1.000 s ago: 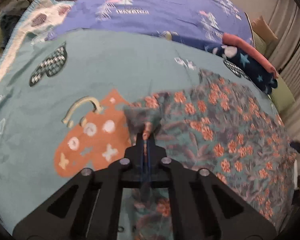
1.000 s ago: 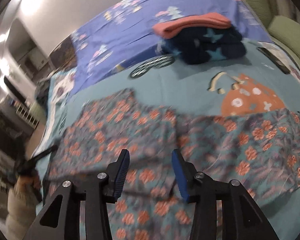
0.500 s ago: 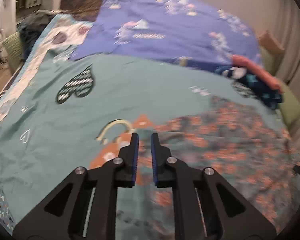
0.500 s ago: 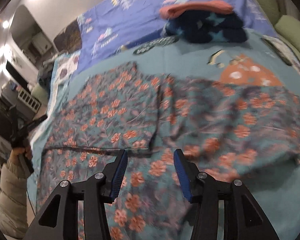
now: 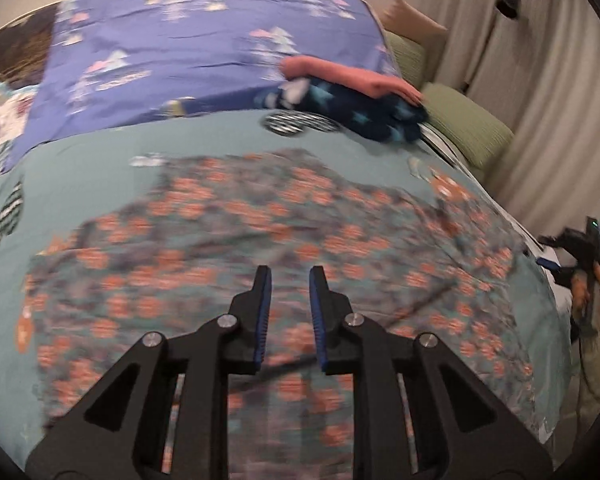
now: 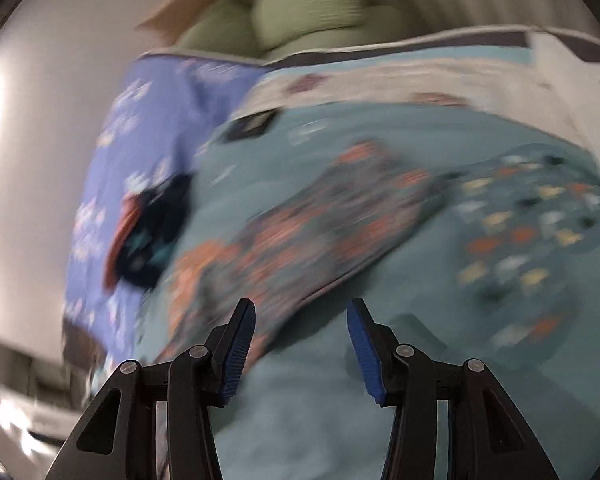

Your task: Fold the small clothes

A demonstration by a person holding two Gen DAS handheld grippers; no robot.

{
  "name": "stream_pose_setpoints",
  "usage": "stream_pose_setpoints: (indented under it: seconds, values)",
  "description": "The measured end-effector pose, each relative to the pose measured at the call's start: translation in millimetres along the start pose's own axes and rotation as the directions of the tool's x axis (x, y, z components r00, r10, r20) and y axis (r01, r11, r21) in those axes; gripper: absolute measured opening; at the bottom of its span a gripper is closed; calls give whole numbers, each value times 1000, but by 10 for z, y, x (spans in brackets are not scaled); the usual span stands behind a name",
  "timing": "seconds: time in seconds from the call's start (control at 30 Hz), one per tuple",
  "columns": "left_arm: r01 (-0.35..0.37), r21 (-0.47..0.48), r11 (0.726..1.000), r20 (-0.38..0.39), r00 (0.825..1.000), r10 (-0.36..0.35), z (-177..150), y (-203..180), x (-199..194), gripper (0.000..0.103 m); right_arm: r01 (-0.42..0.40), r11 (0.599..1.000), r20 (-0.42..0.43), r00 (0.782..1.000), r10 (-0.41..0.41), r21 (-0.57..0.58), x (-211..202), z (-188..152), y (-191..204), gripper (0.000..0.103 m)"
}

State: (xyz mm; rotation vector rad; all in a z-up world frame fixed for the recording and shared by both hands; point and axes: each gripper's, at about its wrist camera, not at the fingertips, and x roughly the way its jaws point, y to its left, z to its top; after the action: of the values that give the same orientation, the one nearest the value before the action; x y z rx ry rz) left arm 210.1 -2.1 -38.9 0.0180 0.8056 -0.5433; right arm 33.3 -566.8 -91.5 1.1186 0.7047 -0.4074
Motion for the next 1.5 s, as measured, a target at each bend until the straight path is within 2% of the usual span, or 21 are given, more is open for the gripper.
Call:
stream_pose_setpoints:
  seconds: [0.13,0.23,0.3,0.33,0.37,0.4,0.5,0.57,0.63,0.73,0.83,0.9,0.97,1.03,1.1,1.13,1.23,1.33,1.4,1.47,1.5]
  values:
    - [-1,22,1000,-12,1000,1,1,-234,51,32,5,998,-5,1000,-4,66,129,258,-257,52]
    - [-6,6,1000,-15,1000,6,11,-294,90,32,-11,991,-33,999,16,137,337,392,-364,53]
    - [-9,-18,1000,-20,1000,9,18,-308,112,32,-23,983,-19,999,26,181,423,429,-394,53]
    - [-9,-27,1000,-22,1000,8,20,-313,120,32,-26,980,-1,1000,27,197,451,447,-389,43]
    - [-8,-40,999,-22,1000,7,20,-303,117,32,-31,979,19,999,28,200,473,473,-371,29]
    - [-10,-52,999,-20,1000,9,18,-290,112,32,-36,981,23,999,33,188,499,498,-329,3]
    - [-7,-81,997,-14,1000,6,8,-240,116,32,-84,985,68,995,74,153,461,535,-106,4]
    - [-4,-108,994,-12,1000,3,-13,-190,118,33,-140,989,101,986,135,46,337,482,255,4]
    - [-2,-130,992,-11,1000,0,-40,-142,120,34,-193,976,107,973,203,-96,210,336,715,4]
    - [-3,-156,988,-10,1000,2,-86,-71,111,35,-293,904,47,946,322,-313,57,-99,1484,4]
    - [-1,-179,984,-8,1000,-1,-151,10,79,36,-401,772,-75,903,422,-494,-39,-758,2150,5]
    - [-1,-195,981,-4,1000,0,-202,80,39,37,-447,665,-170,882,440,-598,-28,-1286,2488,5]
    - [6,-217,976,2,1000,-6,-252,166,-6,40,-501,558,-306,860,409,-662,128,-1858,2743,5]
    - [23,-244,970,8,1000,-21,-303,250,-50,45,-510,509,-403,860,312,-694,383,-2312,2827,7]
    - [51,-272,961,10,999,-50,-350,322,-86,48,-503,484,-474,859,193,-716,629,-2649,2777,13]
    - [72,-286,955,12,997,-72,-375,353,-102,48,-499,476,-516,850,106,-724,786,-2822,2718,15]
    - [147,-317,937,20,989,-148,-436,402,-138,50,-480,479,-537,843,22,-735,914,-2997,2515,19]
    - [207,-319,925,12,977,-214,-457,334,-137,52,-498,494,-557,830,33,-713,872,-2922,2389,23]
    - [263,-316,912,-8,960,-280,-462,232,-105,55,-499,489,-555,831,37,-715,773,-2891,2344,24]
    - [326,-321,889,-41,933,-357,-470,95,-38,57,-481,477,-531,847,35,-736,691,-2839,2289,29]
    - [338,-324,884,-58,925,-375,-478,32,4,57,-464,474,-510,859,35,-748,652,-2804,2271,33]
